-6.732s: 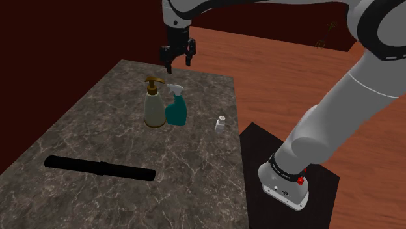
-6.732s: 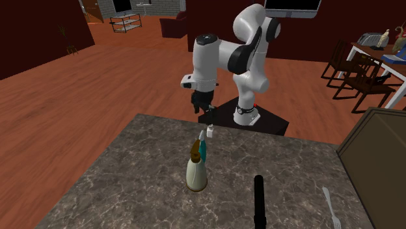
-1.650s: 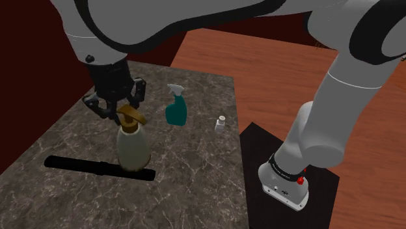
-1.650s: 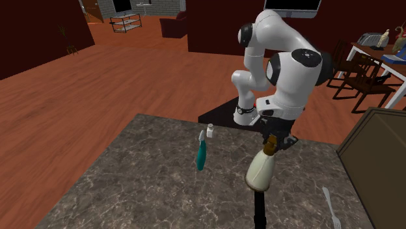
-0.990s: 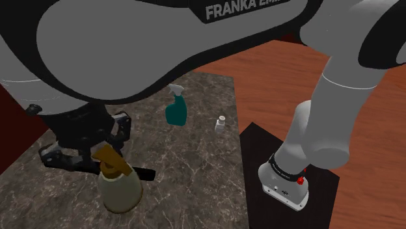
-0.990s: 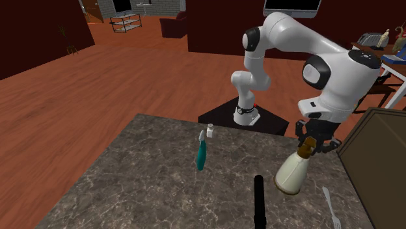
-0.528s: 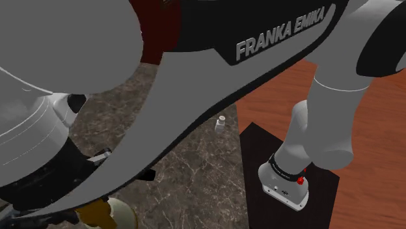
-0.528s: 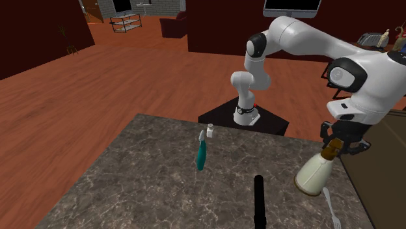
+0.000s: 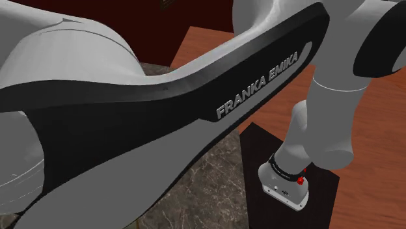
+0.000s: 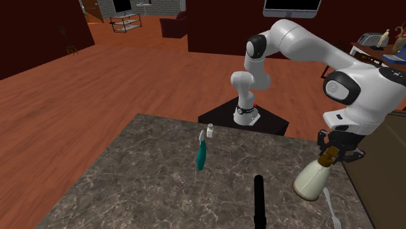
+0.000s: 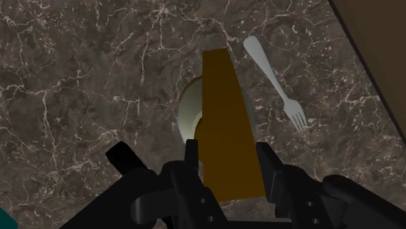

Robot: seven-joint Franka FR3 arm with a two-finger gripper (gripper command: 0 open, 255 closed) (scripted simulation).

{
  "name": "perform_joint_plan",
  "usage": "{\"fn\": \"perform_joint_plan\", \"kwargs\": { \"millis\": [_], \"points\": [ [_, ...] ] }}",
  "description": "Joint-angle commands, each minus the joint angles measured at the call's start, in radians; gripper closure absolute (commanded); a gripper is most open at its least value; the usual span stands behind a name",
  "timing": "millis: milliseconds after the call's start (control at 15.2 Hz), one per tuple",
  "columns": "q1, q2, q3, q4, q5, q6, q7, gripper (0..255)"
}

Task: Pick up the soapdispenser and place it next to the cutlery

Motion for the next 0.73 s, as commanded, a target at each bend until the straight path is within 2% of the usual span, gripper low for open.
{"fn": "perform_joint_plan", "kwargs": {
  "millis": [0,396,660],
  "points": [
    [0.0,0.004,-0.001,-0.02,-0.003,0.025,0.002,255],
    [-0.001,0.021,-0.007,-0.084,-0.016,0.103,0.009,255],
    [-0.001,0.021,-0.007,-0.084,-0.016,0.103,0.009,255]
  ]
}}
